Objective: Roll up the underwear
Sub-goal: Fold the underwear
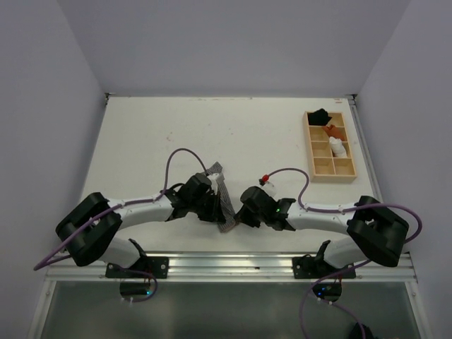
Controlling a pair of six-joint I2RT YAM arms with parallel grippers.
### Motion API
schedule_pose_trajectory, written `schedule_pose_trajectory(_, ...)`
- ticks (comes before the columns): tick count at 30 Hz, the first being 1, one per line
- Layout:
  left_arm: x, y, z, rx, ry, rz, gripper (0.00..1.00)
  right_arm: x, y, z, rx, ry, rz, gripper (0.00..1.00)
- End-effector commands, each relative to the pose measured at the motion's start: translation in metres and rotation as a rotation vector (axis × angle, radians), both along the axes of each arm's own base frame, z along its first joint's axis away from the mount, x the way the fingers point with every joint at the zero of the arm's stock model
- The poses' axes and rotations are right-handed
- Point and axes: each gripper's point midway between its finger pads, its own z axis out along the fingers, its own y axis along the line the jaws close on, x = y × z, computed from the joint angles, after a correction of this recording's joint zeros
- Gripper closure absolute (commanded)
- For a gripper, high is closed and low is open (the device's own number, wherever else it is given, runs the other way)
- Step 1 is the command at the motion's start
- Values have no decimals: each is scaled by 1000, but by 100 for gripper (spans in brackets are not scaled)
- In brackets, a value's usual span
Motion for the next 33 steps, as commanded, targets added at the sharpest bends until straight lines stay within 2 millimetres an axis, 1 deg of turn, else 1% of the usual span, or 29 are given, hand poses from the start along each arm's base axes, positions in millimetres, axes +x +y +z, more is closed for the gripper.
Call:
schedule_pose_trajectory(1, 5, -18, 21, -126, -35, 3, 97, 10, -1, 2, -6, -25, -85, 100)
schedule_pose_trajectory(3, 6, -18, 23, -127, -42, 9, 98, 9, -1, 3, -6, -29, -90, 100)
schedule_pose_trajectory(8, 12, -14, 36, -129, -81, 35, 98, 9, -4, 6, -4, -35, -110, 100)
schedule_pose_trajectory(11, 11, -17, 43, -148, -80, 35, 99, 8, -6, 5, -9, -33, -111, 100)
schedule_pose_trajectory(13, 9, -17, 43, -150, -76, 35, 99, 8, -6, 5, -7, -32, -115, 100)
schedule_pose_trajectory(17, 0, -17, 31, -150, -41, 33, 100, 7, -5, 6, -4, -35, -118, 100)
schedule_pose_trajectory(18, -5, -16, 26, -158, -22, 35, 100, 7, -5, 7, -2, -37, -120, 100)
schedule_pose_trajectory(22, -14, -17, 15, -160, -10, 31, 100, 8, -4, 7, -3, -34, -126, 100)
schedule_pose_trajectory(23, -15, -17, 13, -156, -18, 31, 100, 8, -3, 6, -1, -29, -131, 100)
schedule_pose_trajectory(25, -14, -12, 3, -123, -21, 52, 100, 8, 1, 6, 11, -23, -133, 100)
schedule_pose_trajectory(26, -14, -10, -5, -102, -14, 49, 100, 8, 4, 8, 21, -22, -129, 100)
schedule_pose_trajectory(28, -12, -8, -12, -71, -15, 58, 100, 5, 10, 7, 24, -16, -116, 100)
schedule_pose_trajectory(29, -12, -7, -17, -58, -7, 58, 100, 5, 14, 10, 32, -16, -107, 100)
schedule_pose_trajectory(32, -13, -4, -20, -45, -8, 62, 100, 1, 19, 16, 32, -12, -74, 93)
schedule_pose_trajectory(33, -13, -1, -21, -34, -9, 63, 100, -1, 13, 15, 0, -7, -70, 89)
